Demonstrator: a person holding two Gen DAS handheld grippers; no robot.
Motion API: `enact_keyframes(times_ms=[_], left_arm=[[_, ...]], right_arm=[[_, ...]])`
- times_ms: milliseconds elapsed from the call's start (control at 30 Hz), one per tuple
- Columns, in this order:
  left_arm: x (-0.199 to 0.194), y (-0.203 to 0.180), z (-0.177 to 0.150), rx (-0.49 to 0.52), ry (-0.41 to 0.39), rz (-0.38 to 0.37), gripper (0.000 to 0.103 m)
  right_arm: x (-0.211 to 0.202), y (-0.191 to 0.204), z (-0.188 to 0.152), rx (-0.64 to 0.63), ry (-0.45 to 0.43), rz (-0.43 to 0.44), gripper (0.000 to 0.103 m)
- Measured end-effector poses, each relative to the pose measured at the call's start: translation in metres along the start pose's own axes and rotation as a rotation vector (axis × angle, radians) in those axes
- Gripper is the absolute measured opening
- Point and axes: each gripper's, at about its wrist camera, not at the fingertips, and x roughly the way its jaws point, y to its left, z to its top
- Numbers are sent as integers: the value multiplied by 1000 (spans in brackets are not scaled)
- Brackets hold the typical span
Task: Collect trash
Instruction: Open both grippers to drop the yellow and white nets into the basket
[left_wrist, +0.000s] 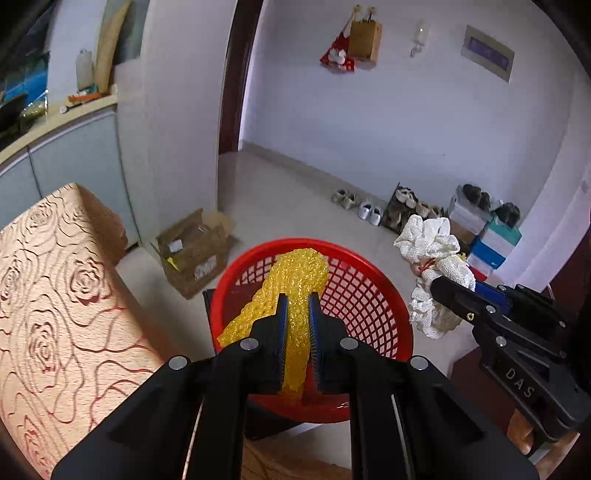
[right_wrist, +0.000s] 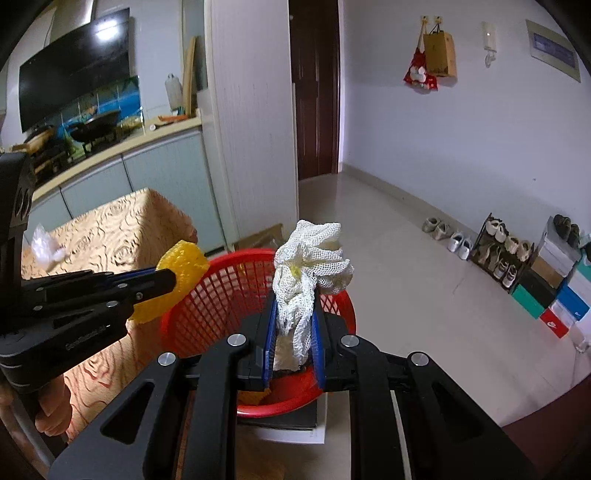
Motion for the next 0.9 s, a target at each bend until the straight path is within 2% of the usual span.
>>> enact_keyframes(times_ms=[300, 433, 500, 567, 633, 733, 900], left_arm=[[19, -4, 0, 5, 29, -14, 11], [22, 1, 1, -7, 41, -24, 19], [22, 2, 1, -8, 40, -17, 25], [22, 5, 1, -16, 39, -15, 36], [20, 7, 1, -25, 37, -12, 41], [14, 11, 1, -35, 27, -6, 42], [-1, 12, -1, -24, 1, 21, 44]], right_arm=[[21, -2, -7, 2, 62, 19, 18], [26, -1, -10, 5, 75, 32, 19], [27, -1, -10, 8, 79, 38, 23], [27, 0, -10, 14, 78, 40, 29], [25, -1, -10, 19, 72, 36, 33], [22, 0, -9, 22, 65, 31, 38], [16, 1, -9, 26, 54, 32, 38]])
